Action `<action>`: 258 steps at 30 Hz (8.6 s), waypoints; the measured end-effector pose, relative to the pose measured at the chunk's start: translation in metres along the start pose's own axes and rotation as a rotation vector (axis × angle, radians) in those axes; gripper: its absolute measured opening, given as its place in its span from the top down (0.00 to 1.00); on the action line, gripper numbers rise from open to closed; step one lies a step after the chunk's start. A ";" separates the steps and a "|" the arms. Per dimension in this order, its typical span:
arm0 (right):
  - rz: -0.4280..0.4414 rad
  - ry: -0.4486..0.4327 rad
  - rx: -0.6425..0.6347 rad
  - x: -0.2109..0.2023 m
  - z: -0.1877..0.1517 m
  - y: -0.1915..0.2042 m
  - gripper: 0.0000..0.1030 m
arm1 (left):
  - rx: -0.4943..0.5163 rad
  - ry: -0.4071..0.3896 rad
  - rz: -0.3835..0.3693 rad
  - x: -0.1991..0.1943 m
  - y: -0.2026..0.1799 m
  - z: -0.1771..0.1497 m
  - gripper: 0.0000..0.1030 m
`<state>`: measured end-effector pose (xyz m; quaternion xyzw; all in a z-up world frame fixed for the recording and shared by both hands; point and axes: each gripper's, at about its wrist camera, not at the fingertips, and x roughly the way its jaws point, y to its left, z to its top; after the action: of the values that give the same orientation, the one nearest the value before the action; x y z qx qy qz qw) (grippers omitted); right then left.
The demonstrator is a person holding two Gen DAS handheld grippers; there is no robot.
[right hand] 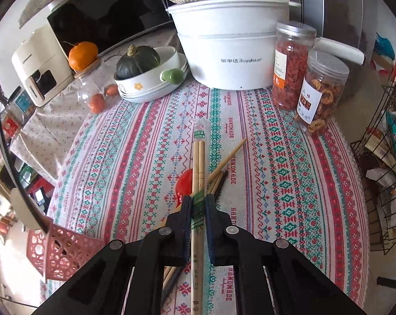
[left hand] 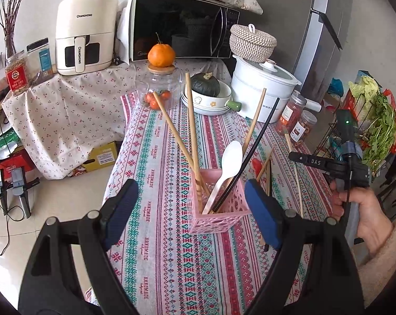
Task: Organize utensils
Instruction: 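Lift the pair of wooden chopsticks with the right gripper and carry them over the basket, then drop the wooden chopsticks into the pink basket with the right gripper, then grasp a black chopstick from the table with the right gripper, then grasp a wooden chopstick with the left gripper while the right gripper lifts the black chopstick, then lower both chopsticks into the pink basket and open both grippers, then grasp the red spoon with the left gripper, then lift the red spoon with the left gripper while the right gripper grasps the last wooden chopsticks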
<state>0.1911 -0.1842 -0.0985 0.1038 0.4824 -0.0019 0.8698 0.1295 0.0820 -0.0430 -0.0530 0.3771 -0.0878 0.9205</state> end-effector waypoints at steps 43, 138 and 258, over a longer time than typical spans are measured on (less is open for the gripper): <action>0.066 -0.683 -0.066 -0.162 -0.030 0.119 0.27 | -0.016 0.063 0.037 -0.013 0.027 -0.005 0.17; 0.156 0.201 0.357 -0.015 -0.039 -0.141 0.94 | 0.324 0.360 -0.038 0.217 -0.215 0.021 0.93; -0.030 0.172 0.237 -0.062 -0.047 -0.137 0.23 | 0.192 0.355 0.020 0.206 -0.200 0.011 0.73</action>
<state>0.1046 -0.3162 -0.0949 0.1984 0.5529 -0.0633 0.8068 0.2570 -0.1548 -0.1437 0.0550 0.5237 -0.1223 0.8413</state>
